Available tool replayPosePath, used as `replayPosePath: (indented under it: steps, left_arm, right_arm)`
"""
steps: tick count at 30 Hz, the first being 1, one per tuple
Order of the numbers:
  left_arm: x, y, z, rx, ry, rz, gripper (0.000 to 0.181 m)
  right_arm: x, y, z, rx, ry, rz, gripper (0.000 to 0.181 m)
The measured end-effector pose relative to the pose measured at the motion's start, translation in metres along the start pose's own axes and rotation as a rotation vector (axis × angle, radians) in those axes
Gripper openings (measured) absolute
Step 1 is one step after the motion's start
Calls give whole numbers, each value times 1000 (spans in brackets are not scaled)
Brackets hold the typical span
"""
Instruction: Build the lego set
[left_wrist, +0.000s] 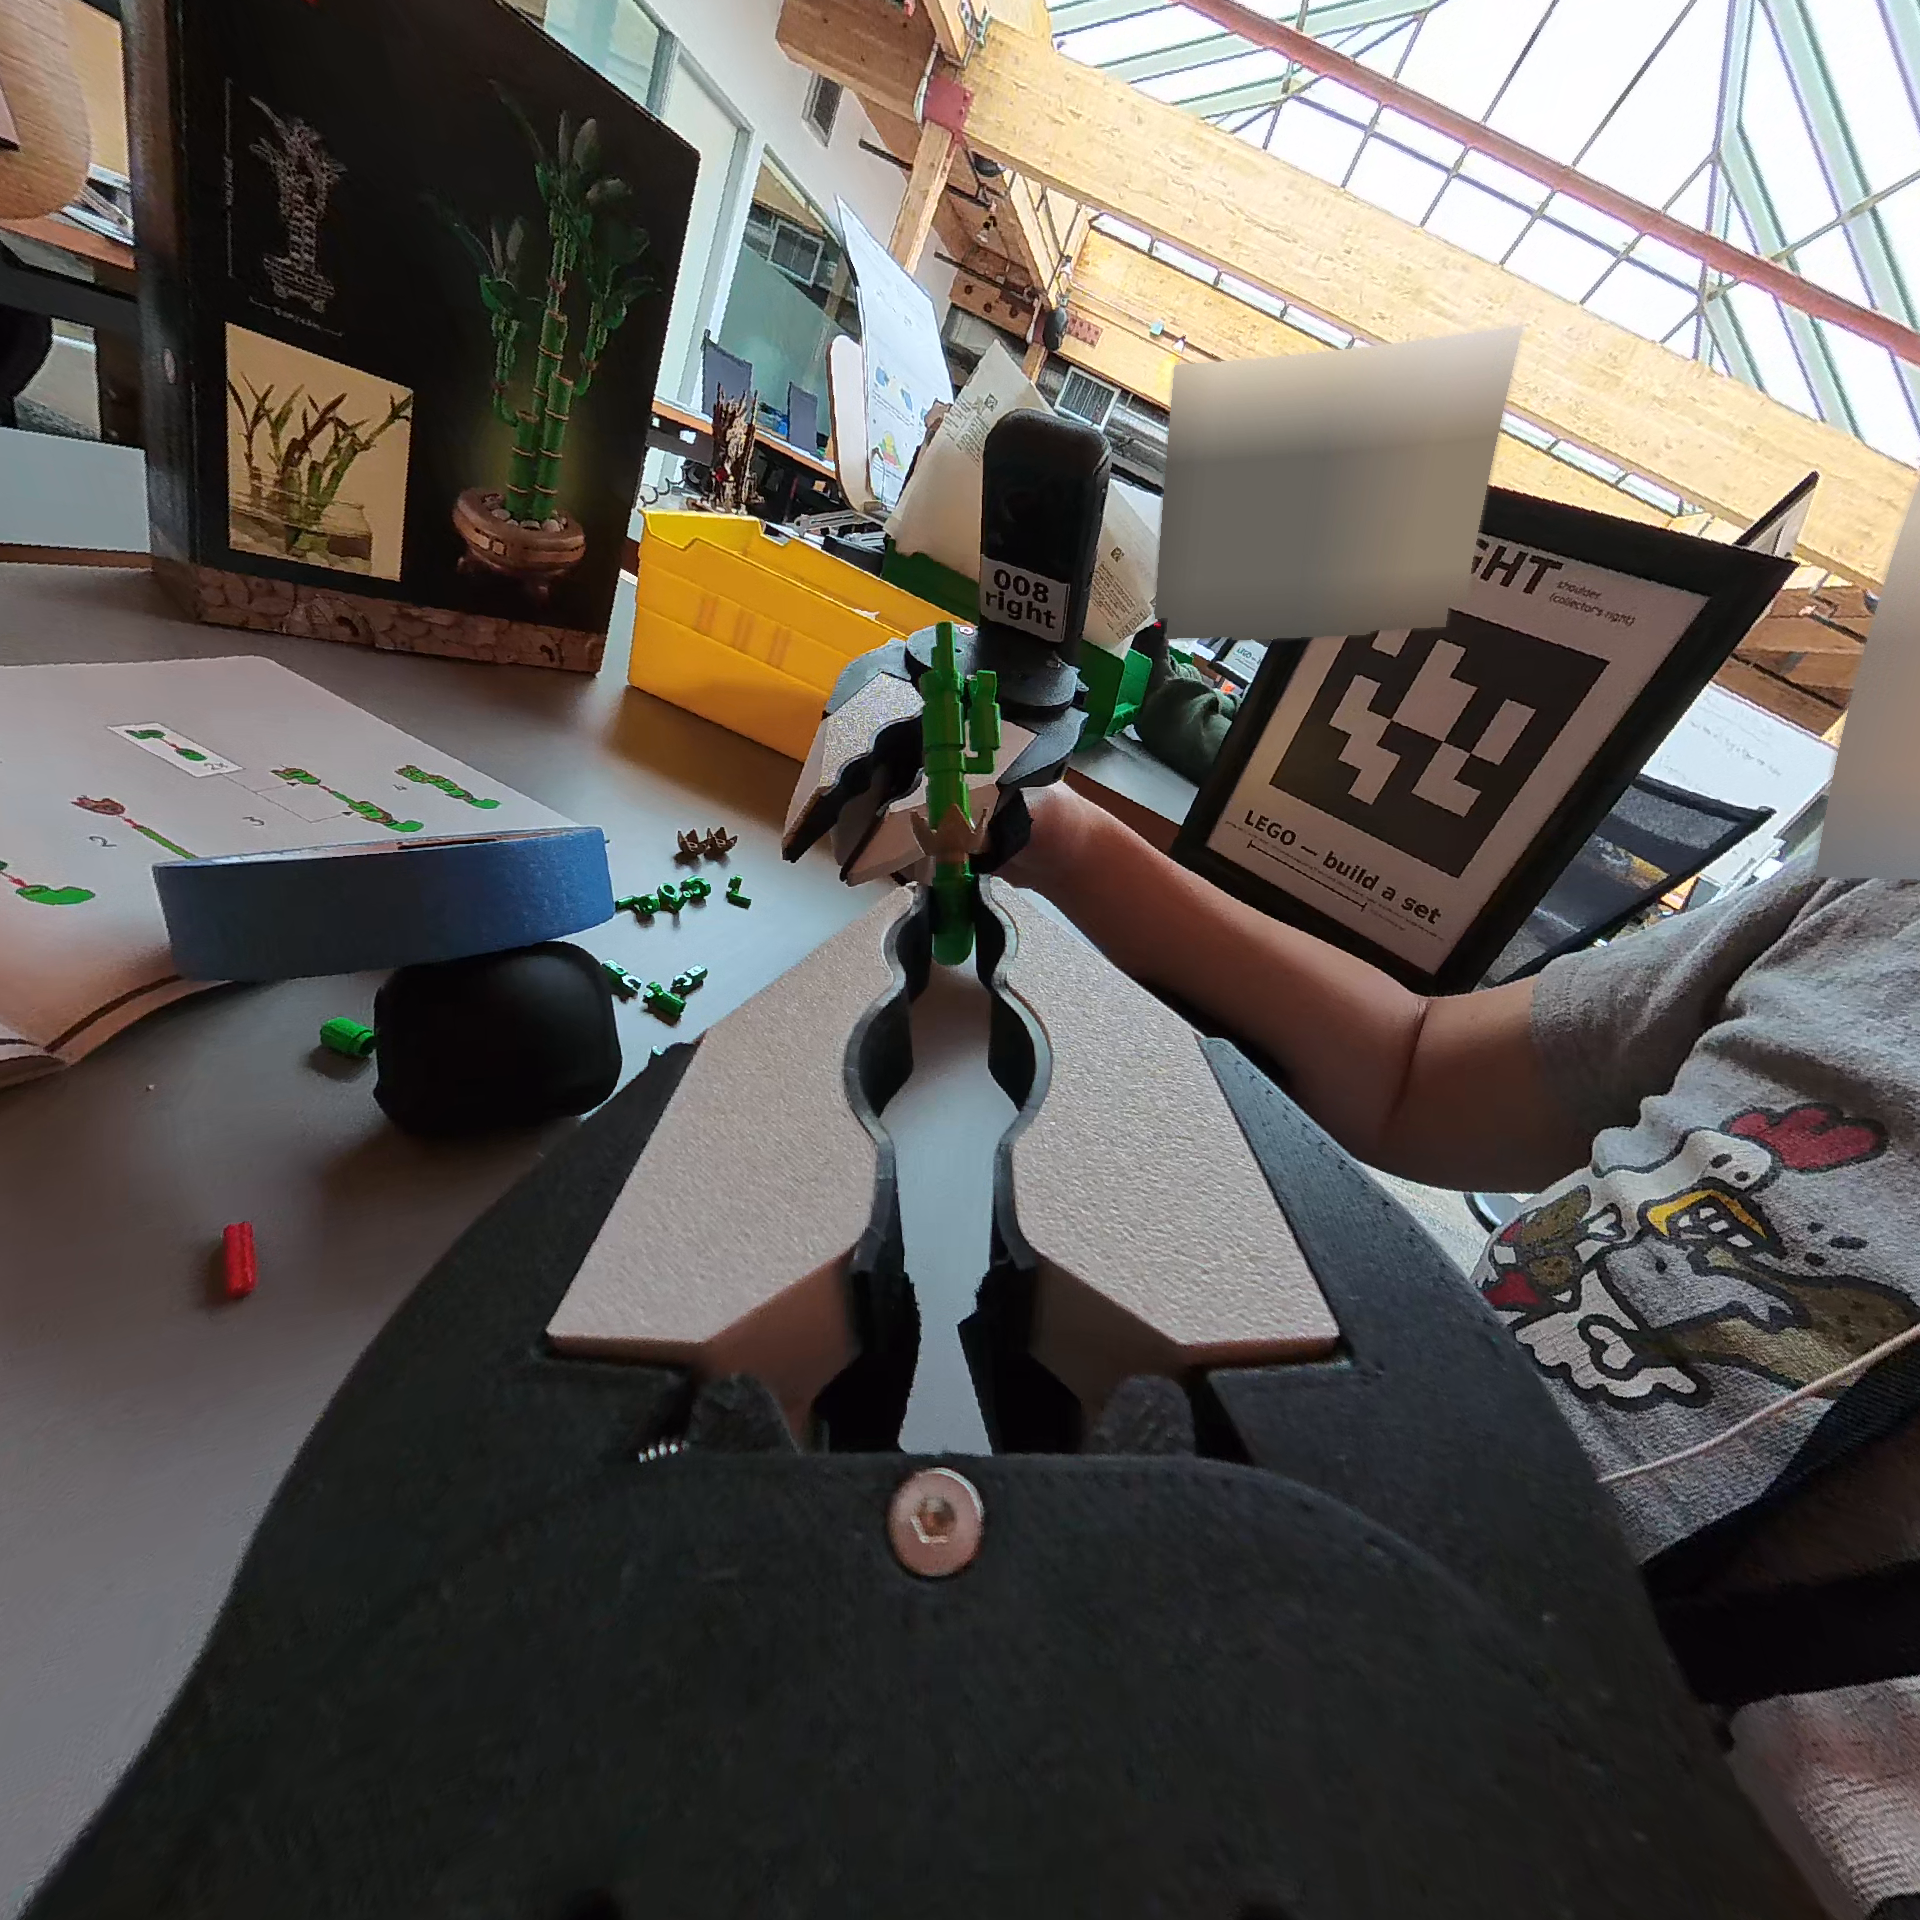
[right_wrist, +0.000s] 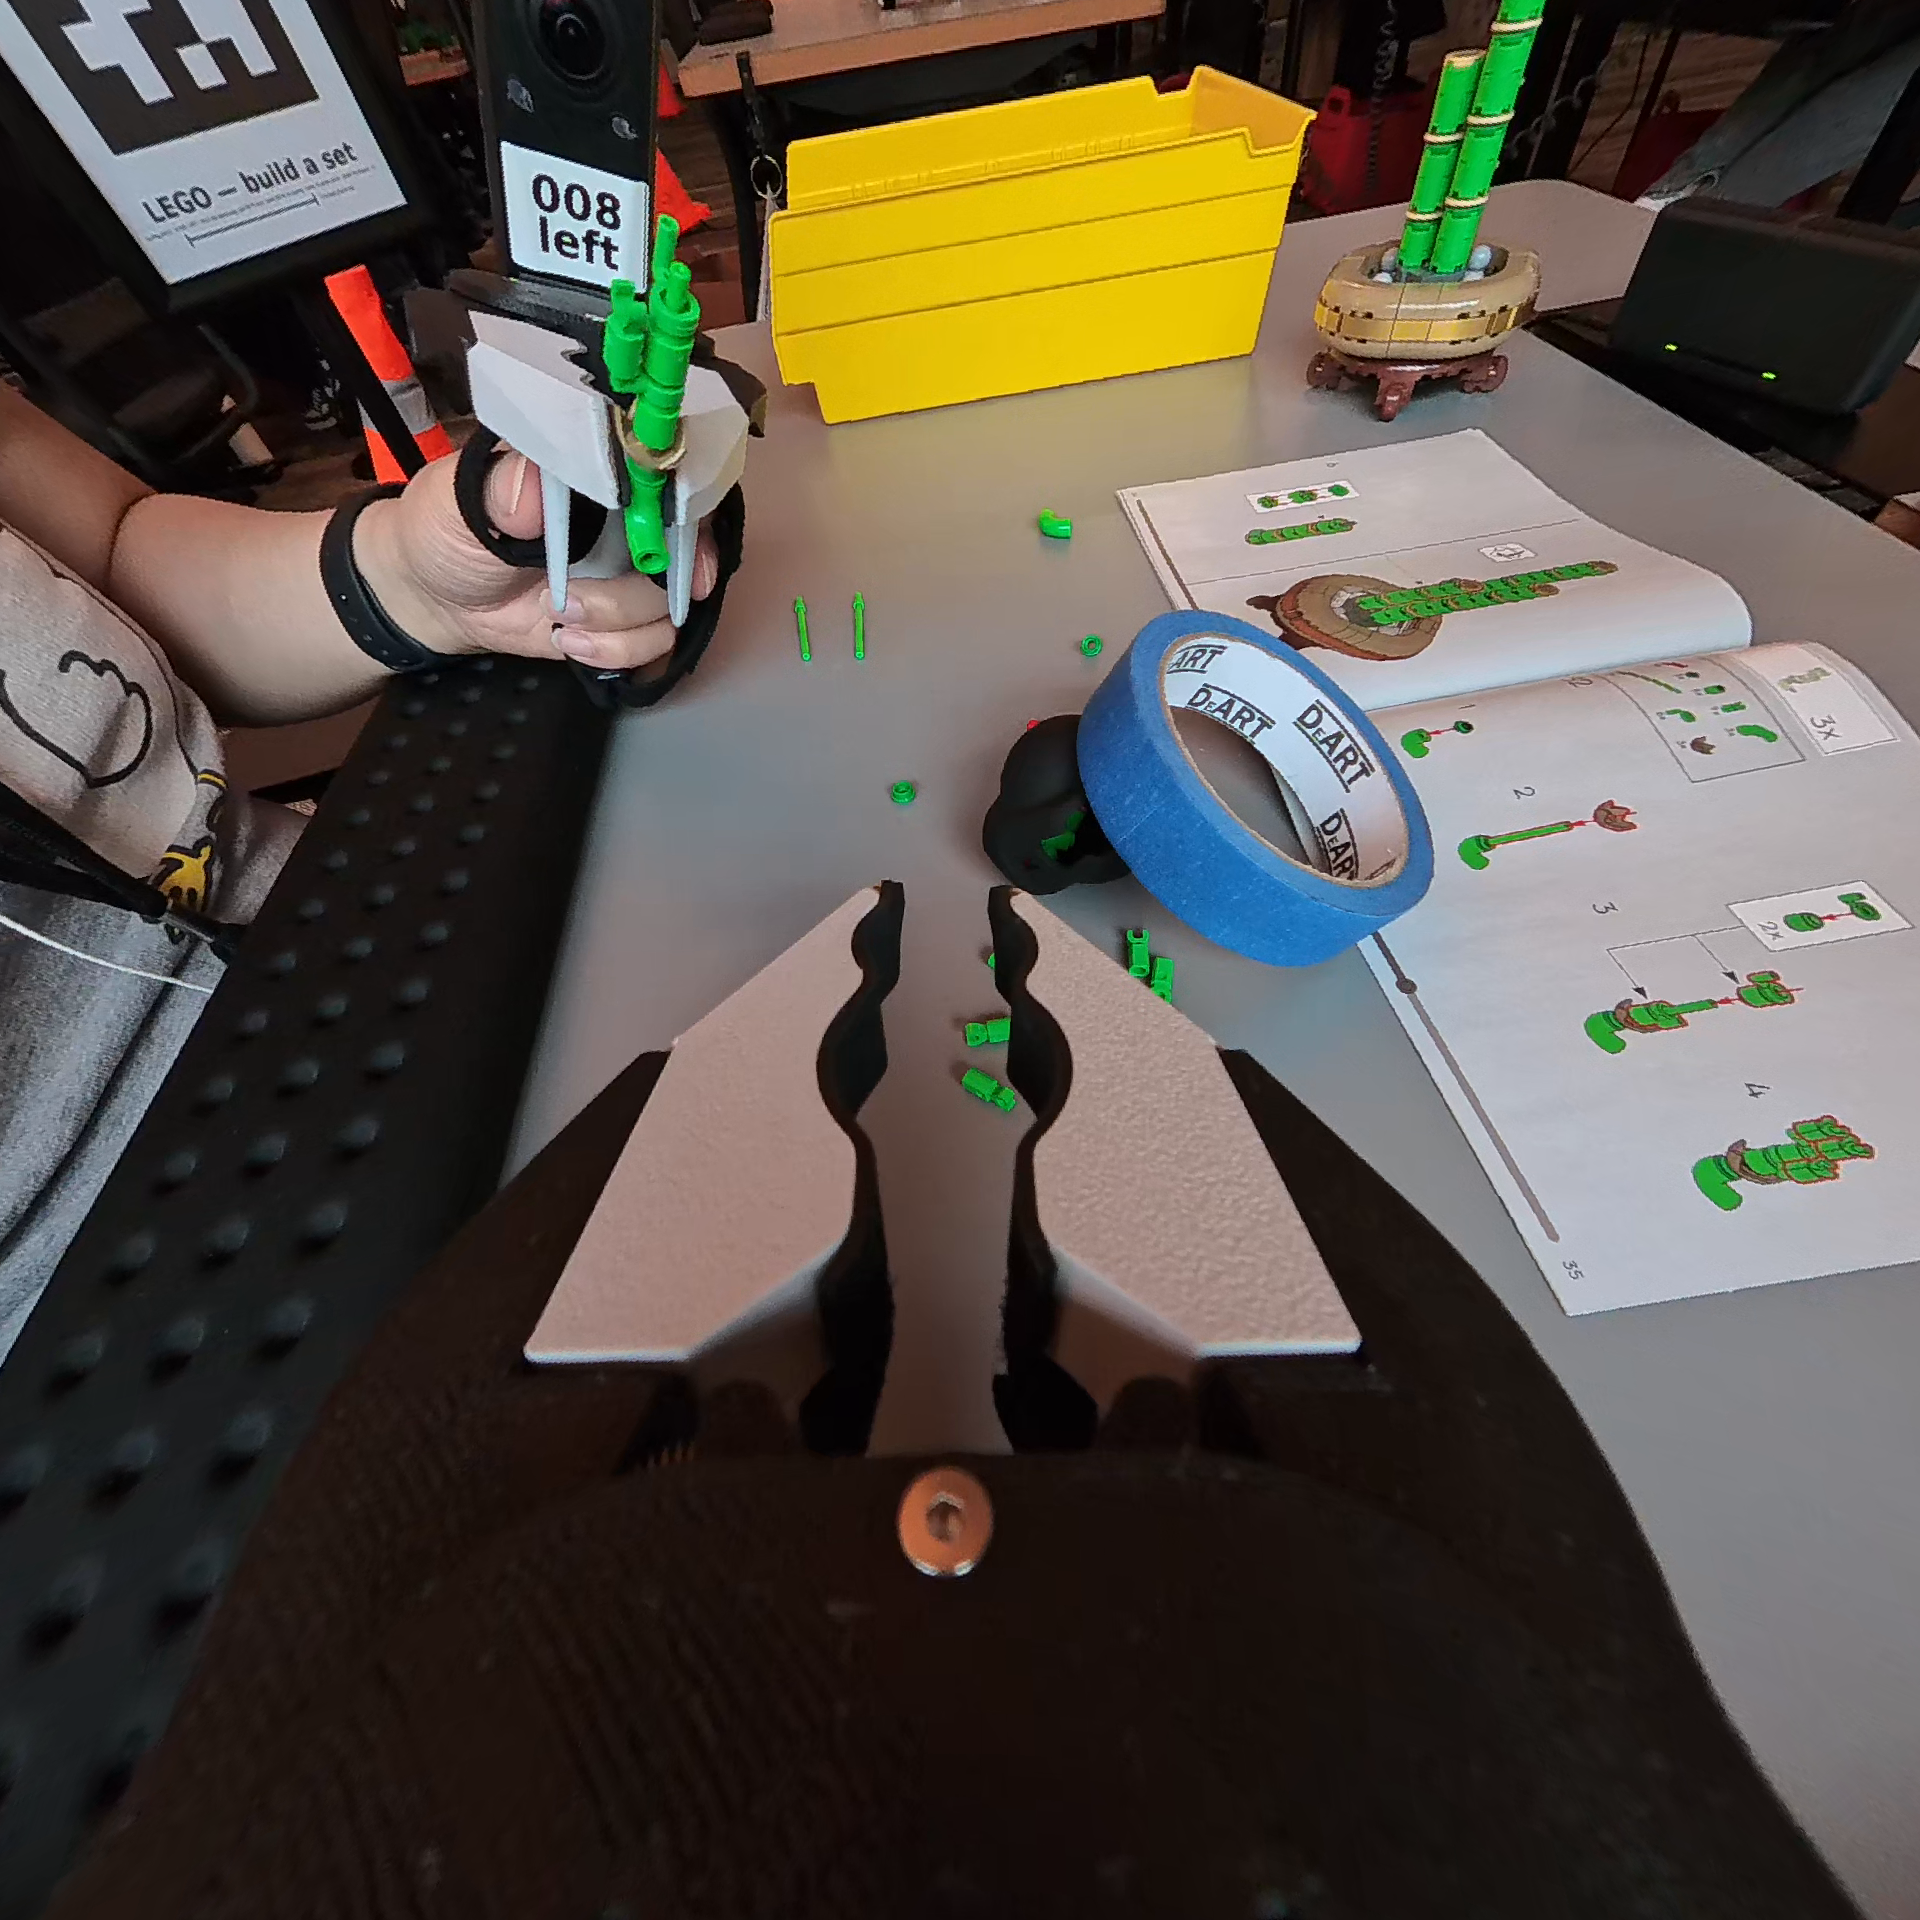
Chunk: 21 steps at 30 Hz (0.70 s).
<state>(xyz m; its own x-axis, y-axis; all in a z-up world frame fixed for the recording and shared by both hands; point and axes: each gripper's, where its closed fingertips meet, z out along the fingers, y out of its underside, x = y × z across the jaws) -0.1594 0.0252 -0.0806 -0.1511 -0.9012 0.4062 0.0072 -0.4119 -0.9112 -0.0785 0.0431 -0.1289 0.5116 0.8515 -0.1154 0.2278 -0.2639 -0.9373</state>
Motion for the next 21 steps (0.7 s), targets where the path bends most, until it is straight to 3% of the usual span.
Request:
replayPosePath:
  steps: [12, 21]
  left_arm:
    - [-4, -1, -2, 11, -24, 1, 5]
    - [-16, -21, -12, 83, -65, -47, 5]
  right_arm:
    - [-3, -5, 2, 15, 5, -15, 15]
    - [-12, -31, 3, 207, 92, -126, 14]
